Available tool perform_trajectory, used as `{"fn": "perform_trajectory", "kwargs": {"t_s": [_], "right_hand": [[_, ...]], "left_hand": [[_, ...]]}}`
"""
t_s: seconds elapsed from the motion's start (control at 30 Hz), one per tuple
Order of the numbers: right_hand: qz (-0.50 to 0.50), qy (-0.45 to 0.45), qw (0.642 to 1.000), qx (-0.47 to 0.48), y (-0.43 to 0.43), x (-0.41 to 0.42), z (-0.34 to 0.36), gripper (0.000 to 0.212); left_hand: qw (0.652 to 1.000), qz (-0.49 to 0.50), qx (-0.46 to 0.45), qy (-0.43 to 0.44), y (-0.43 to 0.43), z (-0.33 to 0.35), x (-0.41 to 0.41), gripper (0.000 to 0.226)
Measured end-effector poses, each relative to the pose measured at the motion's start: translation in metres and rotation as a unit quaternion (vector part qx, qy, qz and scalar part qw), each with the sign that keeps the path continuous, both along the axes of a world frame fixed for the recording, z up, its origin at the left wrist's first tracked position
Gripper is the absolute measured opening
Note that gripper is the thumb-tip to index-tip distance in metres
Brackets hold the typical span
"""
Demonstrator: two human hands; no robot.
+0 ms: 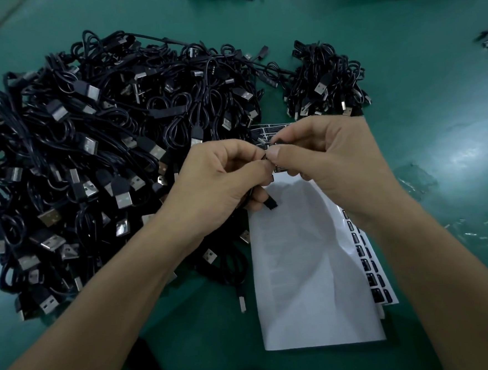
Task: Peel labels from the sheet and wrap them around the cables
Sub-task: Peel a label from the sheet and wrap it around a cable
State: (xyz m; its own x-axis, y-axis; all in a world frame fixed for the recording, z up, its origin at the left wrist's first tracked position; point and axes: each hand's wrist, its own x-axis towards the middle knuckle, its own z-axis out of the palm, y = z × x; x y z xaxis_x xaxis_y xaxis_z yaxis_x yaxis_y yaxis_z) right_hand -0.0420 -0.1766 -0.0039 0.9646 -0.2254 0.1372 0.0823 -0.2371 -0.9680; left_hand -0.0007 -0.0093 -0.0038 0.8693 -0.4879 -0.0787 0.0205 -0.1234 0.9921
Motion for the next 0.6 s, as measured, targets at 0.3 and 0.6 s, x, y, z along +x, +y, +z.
{"fn": "perform_trajectory", "kwargs": {"t_s": [0.3,0.6], "right_hand": [[0.032,-0.005,0.999,0.042,-0.001,0.001,-0.001,0.011],[0.047,-0.011,0.999,0.022,-0.004,0.003,-0.004,0.024]], "left_hand": [[0.999,0.033,-0.005,-0.042,-0.001,-0.005,-0.001,0.009],[0.998,0.017,-0.005,-0.055,0.001,-0.01,0.002,0.011]]}}
